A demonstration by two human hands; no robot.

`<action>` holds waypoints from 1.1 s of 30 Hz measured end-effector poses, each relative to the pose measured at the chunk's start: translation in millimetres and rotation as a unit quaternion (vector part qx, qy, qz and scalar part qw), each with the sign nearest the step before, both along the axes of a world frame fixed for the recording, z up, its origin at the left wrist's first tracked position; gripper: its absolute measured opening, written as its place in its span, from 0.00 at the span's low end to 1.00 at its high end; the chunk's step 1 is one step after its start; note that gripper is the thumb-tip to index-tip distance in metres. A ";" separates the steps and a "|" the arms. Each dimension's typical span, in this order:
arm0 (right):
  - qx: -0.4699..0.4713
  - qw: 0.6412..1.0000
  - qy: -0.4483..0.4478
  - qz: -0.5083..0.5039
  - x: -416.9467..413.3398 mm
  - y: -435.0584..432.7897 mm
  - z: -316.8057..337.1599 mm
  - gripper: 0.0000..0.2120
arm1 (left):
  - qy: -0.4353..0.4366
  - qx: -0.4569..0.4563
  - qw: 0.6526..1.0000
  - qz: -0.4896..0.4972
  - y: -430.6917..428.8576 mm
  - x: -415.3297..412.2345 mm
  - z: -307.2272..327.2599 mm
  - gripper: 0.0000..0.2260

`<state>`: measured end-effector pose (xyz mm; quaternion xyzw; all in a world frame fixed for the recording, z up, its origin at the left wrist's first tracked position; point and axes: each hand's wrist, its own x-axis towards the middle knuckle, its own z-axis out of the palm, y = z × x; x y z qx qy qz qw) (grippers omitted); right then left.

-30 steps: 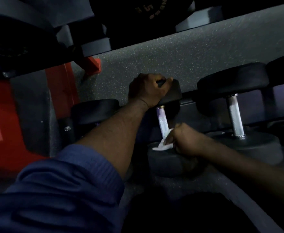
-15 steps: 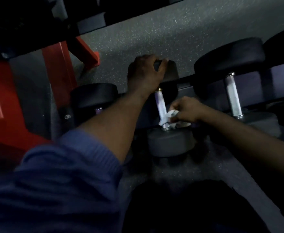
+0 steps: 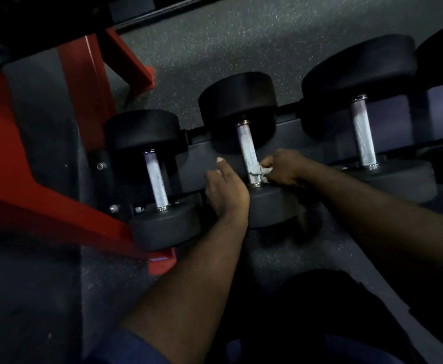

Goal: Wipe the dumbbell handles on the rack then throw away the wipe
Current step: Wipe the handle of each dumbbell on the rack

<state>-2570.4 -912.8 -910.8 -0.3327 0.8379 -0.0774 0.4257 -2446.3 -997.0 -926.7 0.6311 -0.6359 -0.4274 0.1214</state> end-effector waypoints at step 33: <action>-0.192 0.777 0.291 0.524 12.7 -47.9 7.8 0.14 | 0.128 0.030 0.990 0.042 1.3 11.9 -3.3 0.24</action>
